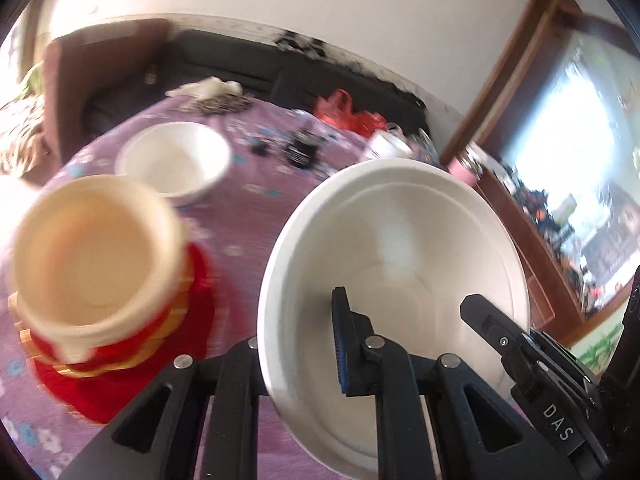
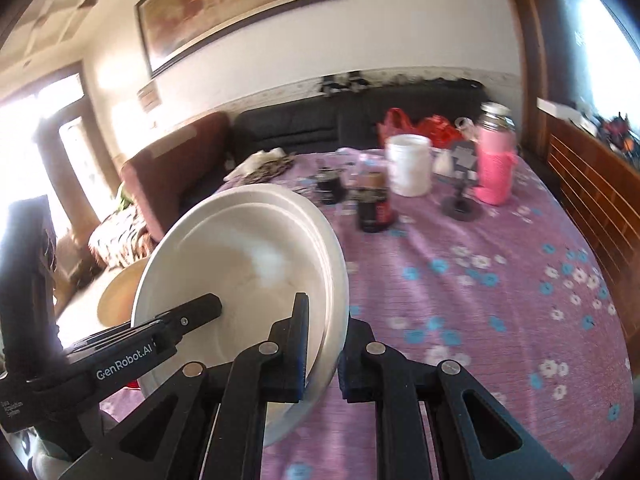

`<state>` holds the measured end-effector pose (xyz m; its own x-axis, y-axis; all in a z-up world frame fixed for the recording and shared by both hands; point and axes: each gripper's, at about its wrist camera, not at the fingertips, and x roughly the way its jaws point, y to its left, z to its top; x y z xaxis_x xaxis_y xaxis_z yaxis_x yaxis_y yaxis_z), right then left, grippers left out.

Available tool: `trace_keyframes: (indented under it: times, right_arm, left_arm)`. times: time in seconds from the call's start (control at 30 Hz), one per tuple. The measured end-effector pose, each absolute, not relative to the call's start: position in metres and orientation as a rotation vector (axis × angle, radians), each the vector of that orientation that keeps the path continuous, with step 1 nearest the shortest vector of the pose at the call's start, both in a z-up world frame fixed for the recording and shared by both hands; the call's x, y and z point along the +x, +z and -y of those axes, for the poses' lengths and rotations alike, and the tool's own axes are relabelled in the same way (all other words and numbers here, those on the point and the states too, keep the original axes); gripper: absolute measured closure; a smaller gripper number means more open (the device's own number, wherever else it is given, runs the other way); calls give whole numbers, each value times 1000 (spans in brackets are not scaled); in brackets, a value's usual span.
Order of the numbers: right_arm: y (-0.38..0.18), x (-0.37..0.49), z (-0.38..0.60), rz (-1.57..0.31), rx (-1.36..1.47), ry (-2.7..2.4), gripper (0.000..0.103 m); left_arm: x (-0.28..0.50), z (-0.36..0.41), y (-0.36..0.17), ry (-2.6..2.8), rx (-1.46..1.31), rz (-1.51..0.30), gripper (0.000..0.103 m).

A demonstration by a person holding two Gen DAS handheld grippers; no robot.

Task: Organize plates and bowls
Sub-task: 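Carry the white bowl onto the beige bowl stack and open the right tool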

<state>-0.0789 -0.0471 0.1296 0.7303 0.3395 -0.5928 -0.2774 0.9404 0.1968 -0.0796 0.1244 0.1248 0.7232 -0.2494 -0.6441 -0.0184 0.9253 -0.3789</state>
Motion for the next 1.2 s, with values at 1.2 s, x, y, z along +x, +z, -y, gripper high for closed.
trace_keyframes:
  times: [1.2]
  right_arm:
    - [140,-73,-170,-651,-174,498,89]
  left_arm:
    - [-132,-312,123,160,-541,-608,87]
